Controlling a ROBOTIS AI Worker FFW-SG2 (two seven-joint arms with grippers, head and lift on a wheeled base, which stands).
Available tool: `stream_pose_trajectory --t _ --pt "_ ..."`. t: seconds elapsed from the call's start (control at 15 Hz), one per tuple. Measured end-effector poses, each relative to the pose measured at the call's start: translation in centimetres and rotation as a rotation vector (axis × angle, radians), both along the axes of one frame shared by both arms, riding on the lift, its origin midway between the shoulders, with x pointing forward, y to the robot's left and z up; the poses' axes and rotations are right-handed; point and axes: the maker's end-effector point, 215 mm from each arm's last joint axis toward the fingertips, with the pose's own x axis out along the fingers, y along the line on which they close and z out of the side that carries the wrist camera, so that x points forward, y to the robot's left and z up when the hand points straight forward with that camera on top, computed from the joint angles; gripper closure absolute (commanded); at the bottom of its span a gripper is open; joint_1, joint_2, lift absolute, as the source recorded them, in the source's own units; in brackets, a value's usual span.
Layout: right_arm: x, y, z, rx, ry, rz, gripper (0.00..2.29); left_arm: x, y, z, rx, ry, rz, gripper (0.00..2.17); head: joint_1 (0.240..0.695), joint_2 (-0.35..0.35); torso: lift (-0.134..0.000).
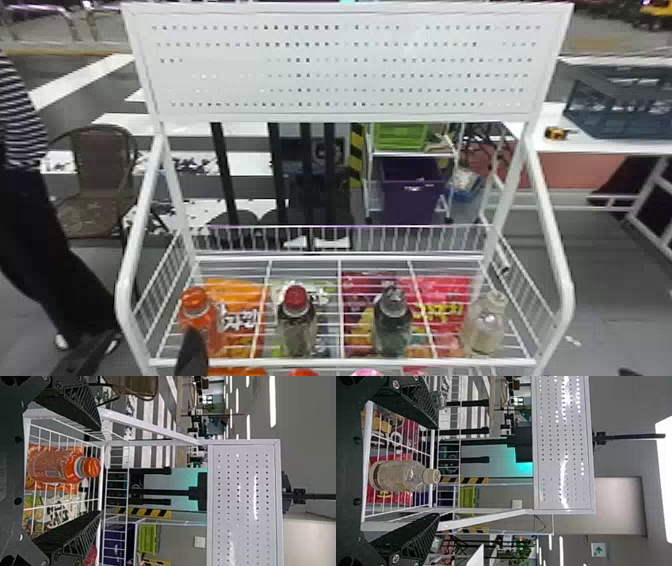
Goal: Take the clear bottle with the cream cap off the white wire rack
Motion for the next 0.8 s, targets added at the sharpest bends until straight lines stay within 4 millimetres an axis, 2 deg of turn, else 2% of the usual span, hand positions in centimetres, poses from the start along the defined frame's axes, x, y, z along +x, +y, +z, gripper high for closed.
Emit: stream_pose_trajectory --t 0.2,0.4,0.6,0.8 --pt "1.8 -0.8 -4.7 -0.009 -0.012 -0.018 0.11 -0.2 -0.4 -0.4 0.009 0.012 -0.005 0.14 0.499 0.000 0.000" --pt "4.8 -1.0 -10.0 -0.012 0.042 -0.024 0.11 -0.3 -0.5 -1.0 0.012 0.027 -0.007 0.14 0.499 0.000 0.000" --pt "8.1 -0.1 -12.7 -0.015 0.095 -0.014 0.11 -0.4 -0.8 -1.7 0.018 0.049 -0.010 0.14 0.499 0.000 0.000" --pt "11.1 0.8 -14.2 -0.021 0.122 -0.015 0.11 -0.5 -1.0 -1.8 0.023 0.056 -0.014 0.14 0.499 0.000 0.000"
